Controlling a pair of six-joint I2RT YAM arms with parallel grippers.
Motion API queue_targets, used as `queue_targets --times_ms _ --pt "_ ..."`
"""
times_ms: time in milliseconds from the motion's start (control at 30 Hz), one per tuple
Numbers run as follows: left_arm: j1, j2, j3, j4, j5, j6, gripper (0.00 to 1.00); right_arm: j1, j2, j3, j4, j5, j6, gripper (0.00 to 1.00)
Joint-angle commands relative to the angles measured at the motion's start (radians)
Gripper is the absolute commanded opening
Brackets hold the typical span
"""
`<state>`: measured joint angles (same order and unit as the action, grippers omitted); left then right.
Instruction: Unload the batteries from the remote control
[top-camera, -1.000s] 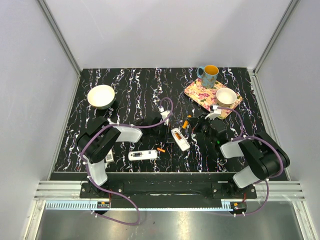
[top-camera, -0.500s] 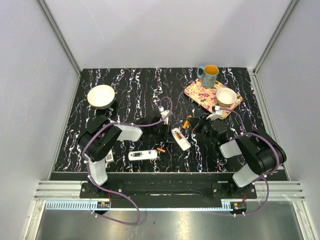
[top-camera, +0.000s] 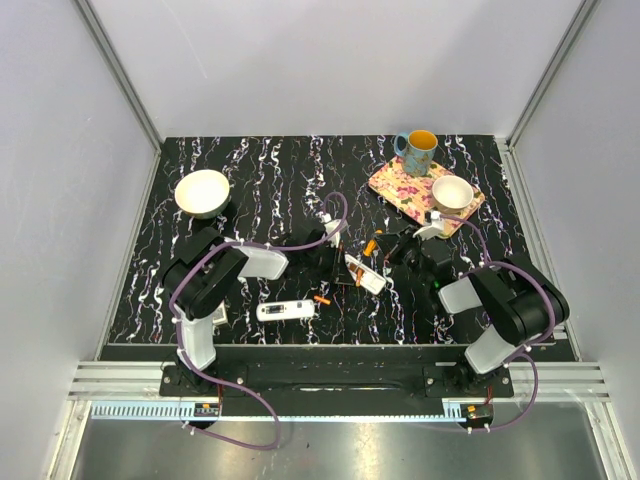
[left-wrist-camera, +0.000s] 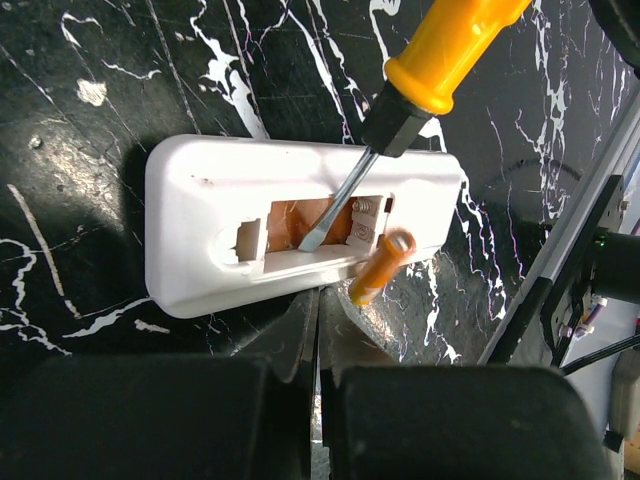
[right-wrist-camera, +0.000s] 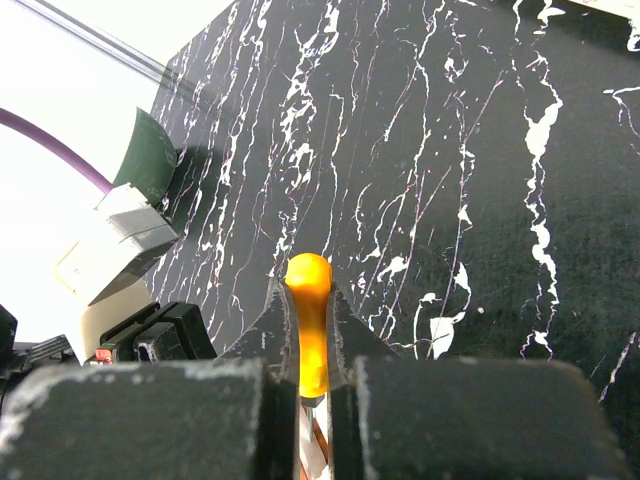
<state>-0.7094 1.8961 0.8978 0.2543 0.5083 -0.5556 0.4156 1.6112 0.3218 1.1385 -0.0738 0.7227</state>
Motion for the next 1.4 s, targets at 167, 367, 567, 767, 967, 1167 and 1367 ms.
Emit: queue_targets --times_ms 167,367,567,767,967,1167,1367 --pt "0.008 0.061 0.004 -0.05 -0.09 0.026 0.0 0.015 -0.005 0.022 -0.008 -0.104 0.064 0.0" --pt "0.008 0.028 -0.013 -0.03 -0.091 0.031 0.0 0.015 -0.06 0.028 -0.057 -0.081 0.029 0.0" --pt "0.008 -0.1 -0.051 -0.007 -0.097 0.037 0.29 0.017 -0.195 0.066 -0.17 -0.075 -0.015 0.0" --pt "0.008 -0.238 -0.086 -0.047 -0.143 0.051 0.46 0.015 -0.393 0.095 -0.338 -0.011 -0.08 0.0" --pt "0.011 -0.391 -0.166 -0.07 -0.201 0.054 0.59 0.015 -0.617 0.102 -0.525 0.09 -0.184 0.0" --pt "0.014 -0.593 -0.249 -0.18 -0.322 0.105 0.75 0.015 -0.749 0.123 -0.657 0.129 -0.262 0.0" --pt "0.014 -0.701 -0.25 -0.346 -0.424 0.184 0.81 0.014 -0.72 0.123 -0.66 0.088 -0.272 0.0"
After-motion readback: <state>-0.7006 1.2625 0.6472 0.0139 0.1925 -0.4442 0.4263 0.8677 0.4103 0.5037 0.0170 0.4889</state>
